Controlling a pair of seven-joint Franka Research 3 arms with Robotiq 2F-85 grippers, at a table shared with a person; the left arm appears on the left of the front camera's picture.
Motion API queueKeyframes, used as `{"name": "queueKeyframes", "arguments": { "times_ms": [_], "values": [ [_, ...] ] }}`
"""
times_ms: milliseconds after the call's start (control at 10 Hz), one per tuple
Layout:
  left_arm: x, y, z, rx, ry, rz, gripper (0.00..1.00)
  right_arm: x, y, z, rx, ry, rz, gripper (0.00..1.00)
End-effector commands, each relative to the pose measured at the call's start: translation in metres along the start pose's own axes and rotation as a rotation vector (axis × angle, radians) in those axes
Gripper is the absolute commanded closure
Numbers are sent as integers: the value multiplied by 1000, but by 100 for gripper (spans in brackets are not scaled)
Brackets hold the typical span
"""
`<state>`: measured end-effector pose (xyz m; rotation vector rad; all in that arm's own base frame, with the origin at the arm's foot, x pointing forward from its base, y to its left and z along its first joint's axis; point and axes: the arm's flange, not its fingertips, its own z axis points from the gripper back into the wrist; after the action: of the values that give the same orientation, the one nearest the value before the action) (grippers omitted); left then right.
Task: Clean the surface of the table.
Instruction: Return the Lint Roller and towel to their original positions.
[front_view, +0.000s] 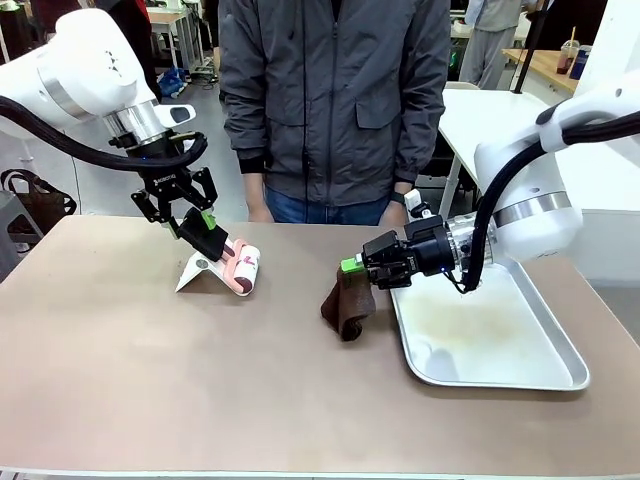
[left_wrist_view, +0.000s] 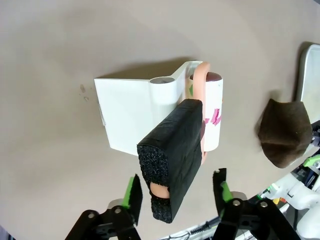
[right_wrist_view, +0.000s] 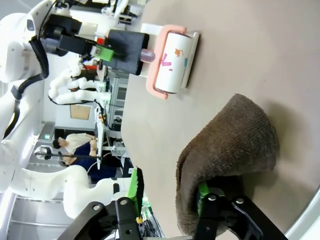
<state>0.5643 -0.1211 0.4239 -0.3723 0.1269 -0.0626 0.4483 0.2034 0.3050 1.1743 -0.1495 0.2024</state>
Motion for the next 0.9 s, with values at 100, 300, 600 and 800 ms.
{"name": "queueKeyframes", "arguments": {
  "times_ms": [100,300,600,800],
  "values": [
    [-10,7,6,55,-24,38,0,12,7,-9,-91,78,-39,0],
    [-19,14,10,72,-29,47,0,20,21,-16,-243,142,-50,0],
    [-37,25,19,87,-45,70,0,40,52,-27,-537,275,-77,0],
    [-56,34,29,66,-78,84,0,50,72,-30,-701,316,-67,0]
  ]
}}
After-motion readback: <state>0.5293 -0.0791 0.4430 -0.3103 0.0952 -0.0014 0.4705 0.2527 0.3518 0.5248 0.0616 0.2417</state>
